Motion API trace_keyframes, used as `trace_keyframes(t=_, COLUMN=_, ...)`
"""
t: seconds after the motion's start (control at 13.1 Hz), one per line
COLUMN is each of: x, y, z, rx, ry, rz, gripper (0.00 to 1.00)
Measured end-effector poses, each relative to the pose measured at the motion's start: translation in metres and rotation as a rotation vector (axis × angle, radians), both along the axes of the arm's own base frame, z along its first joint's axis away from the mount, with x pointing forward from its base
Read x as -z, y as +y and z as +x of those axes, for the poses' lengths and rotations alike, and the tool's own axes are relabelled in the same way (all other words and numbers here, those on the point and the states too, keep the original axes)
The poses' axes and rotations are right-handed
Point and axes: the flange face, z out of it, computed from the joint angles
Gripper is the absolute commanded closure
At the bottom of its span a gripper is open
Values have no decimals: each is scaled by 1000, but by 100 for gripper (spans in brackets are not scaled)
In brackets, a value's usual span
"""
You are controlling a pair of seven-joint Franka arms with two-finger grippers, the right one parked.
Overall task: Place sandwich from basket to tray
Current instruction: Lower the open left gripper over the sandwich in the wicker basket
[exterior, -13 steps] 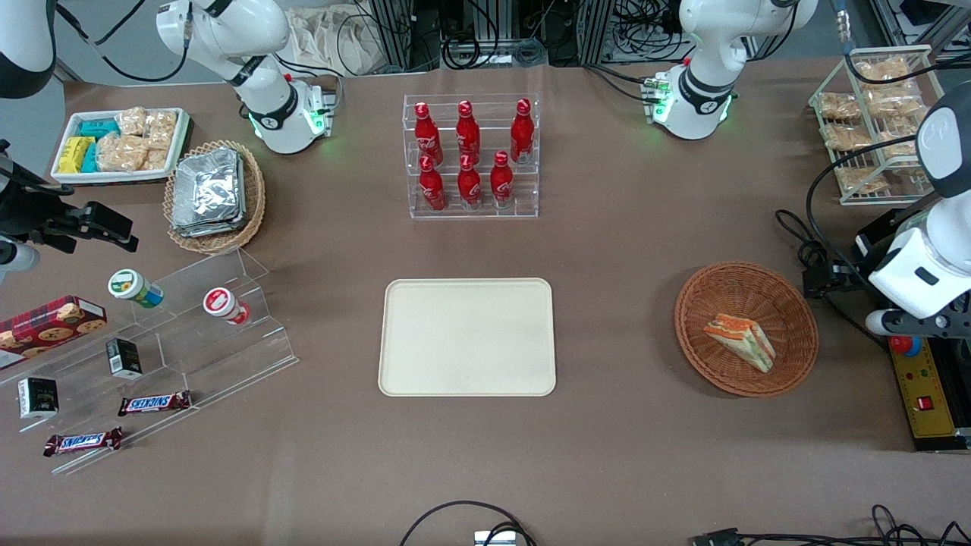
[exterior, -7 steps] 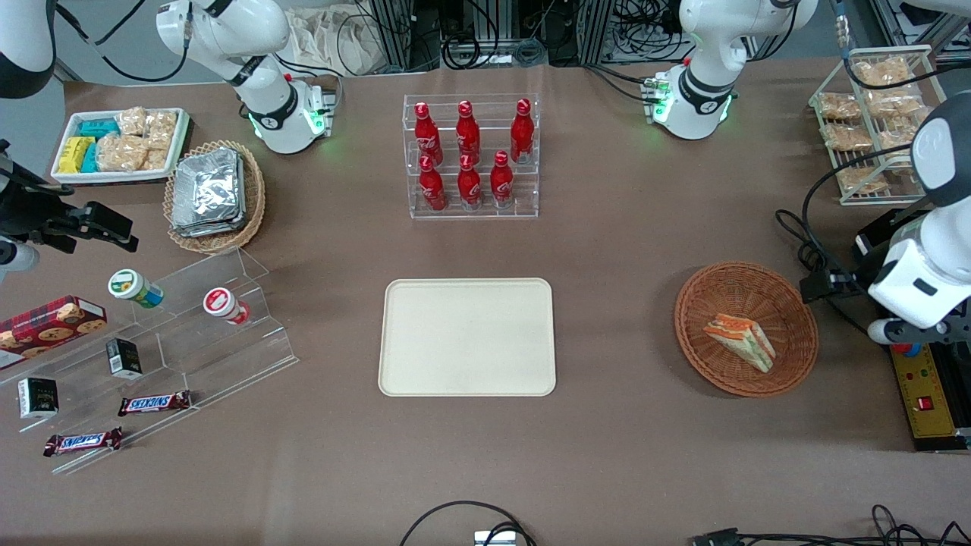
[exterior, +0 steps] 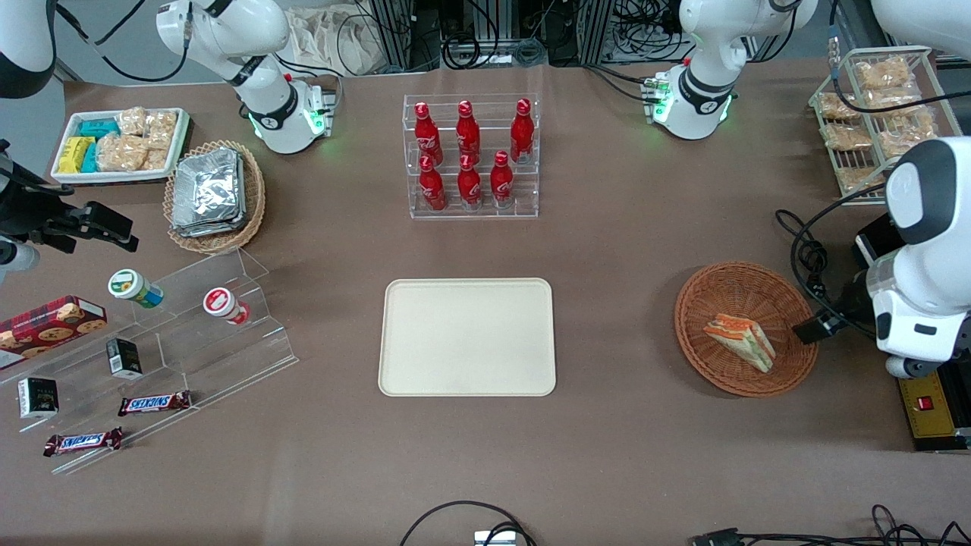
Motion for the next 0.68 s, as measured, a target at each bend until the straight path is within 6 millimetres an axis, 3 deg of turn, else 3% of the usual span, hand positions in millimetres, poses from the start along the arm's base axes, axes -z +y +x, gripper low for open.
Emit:
trace_keyframes(t=0.38, x=85, y=-2, z=2, rx=-247, ry=40, rz=19, gripper=0)
trace_keyframes(t=0.68, x=118, y=-10, z=5, rx=-327, ry=47, rz=26, gripper=0)
